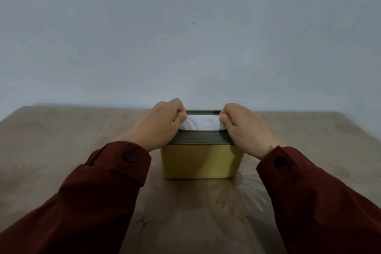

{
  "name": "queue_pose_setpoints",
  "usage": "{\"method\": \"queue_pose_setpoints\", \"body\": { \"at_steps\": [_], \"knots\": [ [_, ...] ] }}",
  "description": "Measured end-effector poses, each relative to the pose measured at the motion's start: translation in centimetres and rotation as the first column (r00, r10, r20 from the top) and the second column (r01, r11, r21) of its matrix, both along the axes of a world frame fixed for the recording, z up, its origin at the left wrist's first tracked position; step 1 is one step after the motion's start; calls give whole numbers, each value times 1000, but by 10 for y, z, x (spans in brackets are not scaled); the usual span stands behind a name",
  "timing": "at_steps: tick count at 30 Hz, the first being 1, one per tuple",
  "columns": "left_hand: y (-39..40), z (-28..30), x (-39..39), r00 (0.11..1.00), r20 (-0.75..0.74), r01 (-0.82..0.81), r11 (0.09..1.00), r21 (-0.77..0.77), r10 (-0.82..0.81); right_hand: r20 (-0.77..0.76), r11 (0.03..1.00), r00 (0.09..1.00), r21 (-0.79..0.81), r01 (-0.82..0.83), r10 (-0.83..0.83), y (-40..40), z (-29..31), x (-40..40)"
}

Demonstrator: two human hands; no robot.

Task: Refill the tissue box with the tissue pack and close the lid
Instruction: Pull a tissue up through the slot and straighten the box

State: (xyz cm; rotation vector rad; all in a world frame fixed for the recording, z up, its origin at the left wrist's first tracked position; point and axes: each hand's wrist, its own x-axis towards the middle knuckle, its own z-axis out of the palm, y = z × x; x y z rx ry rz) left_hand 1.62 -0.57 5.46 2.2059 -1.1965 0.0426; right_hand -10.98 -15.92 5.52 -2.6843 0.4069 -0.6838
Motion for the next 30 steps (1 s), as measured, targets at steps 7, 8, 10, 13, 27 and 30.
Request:
{"method": "queue_pose_setpoints", "body": {
  "at_steps": [7, 8, 10, 13, 27, 30],
  "knots": [
    [1, 0, -1, 1000, -21, 8, 1000, -23, -8, 12, 1000, 1000, -3, -7, 7, -1, -1, -1],
    [2, 0, -1, 1000, -28, 6, 1000, -27, -7, 15, 1000, 1000, 2, -10, 10, -1, 0, -1],
    [3, 0, -1, 999, -39, 6, 999, -38, -7, 27, 1000, 1000, 20, -15, 15, -1, -1, -2],
    [5, -2, -2, 999, -46, 22, 997, -80, -26, 58, 998, 998, 60, -21, 18, -2, -2, -3],
    [19, -12, -12, 964, -249, -168, 945, -282, 97, 221, 923, 966, 383, 41, -134, -9, -14, -23],
    [21, -22, -16, 886, -462, -239, 900, -364, 48, 217, 891, 963, 451, 45, -158, -9, -20, -27]
  ]
}}
